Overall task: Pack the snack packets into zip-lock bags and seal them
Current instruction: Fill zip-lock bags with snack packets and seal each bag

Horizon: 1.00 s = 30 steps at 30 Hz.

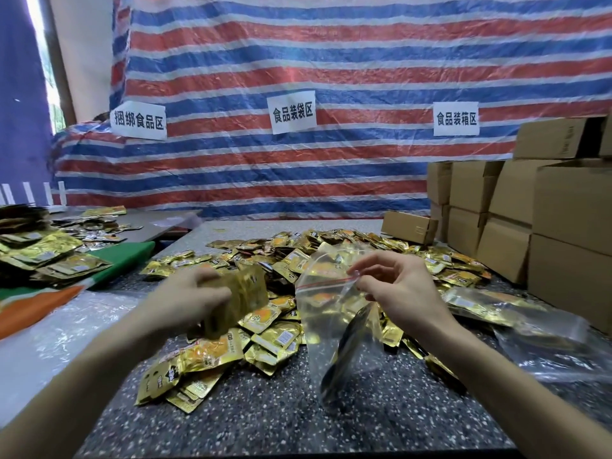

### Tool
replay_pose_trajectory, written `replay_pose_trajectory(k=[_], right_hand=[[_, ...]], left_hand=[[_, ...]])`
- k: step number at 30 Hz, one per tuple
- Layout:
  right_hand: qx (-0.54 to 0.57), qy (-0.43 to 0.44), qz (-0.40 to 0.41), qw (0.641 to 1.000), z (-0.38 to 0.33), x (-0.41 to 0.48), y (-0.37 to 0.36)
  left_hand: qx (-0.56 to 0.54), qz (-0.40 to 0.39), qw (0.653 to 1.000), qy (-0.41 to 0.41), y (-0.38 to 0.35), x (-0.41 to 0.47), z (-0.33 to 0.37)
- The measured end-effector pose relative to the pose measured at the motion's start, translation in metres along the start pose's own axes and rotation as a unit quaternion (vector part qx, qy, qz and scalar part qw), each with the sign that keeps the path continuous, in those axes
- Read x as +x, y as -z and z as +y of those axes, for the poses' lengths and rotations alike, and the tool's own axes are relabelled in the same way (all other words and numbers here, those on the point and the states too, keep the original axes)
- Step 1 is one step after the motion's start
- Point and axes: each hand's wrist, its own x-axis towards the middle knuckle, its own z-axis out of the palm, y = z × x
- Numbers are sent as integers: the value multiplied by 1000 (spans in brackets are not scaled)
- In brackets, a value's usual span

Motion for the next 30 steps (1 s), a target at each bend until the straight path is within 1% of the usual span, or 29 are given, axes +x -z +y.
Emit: replay_pose_trajectory(k=[2,4,7,10,12,14,16,17,19,20,22,24,28,30], right_hand=[[-3,5,-8,1000,-2,-1,-2],[-4,11,-12,1000,-5,-1,-5],[-6,29,-17,999,-8,-3,-10],[-15,52,-16,998,-11,-6,-14],[-23,63,-12,998,-13,-7,-15],[-24,67,-10,997,-13,-7,-13],[-17,63,-1,998,-13,-7,-11],[-16,62,4,998,-13,-7,-10],[-22,61,8,998,-13,-8,-8],[-26,61,10,998,-13,-8,-7],[-29,59,16,998,-13,-8,-6],[-26,55,25,998,-10,-8,-4],[-28,60,43,997,-3,-4,0],[-47,64,46,996,-1,-2,1]], left_hand=[[-61,65,993,-83,10,-9,22],[-107,93,977,-158,8,-19,43],[-72,89,959,-259,-12,-27,69],[9,81,946,-313,-39,-23,85],[70,81,947,-303,-54,-14,89],[112,47,959,-256,-65,-5,89],[162,13,960,-227,-73,1,85],[205,11,952,-225,-75,4,82],[291,33,927,-233,-79,5,76],[310,45,920,-237,-80,4,73],[321,56,915,-239,-79,1,70],[316,47,917,-238,-73,-3,64],[301,-46,927,-218,-60,-11,51],[274,-39,938,-210,-55,-10,47]])
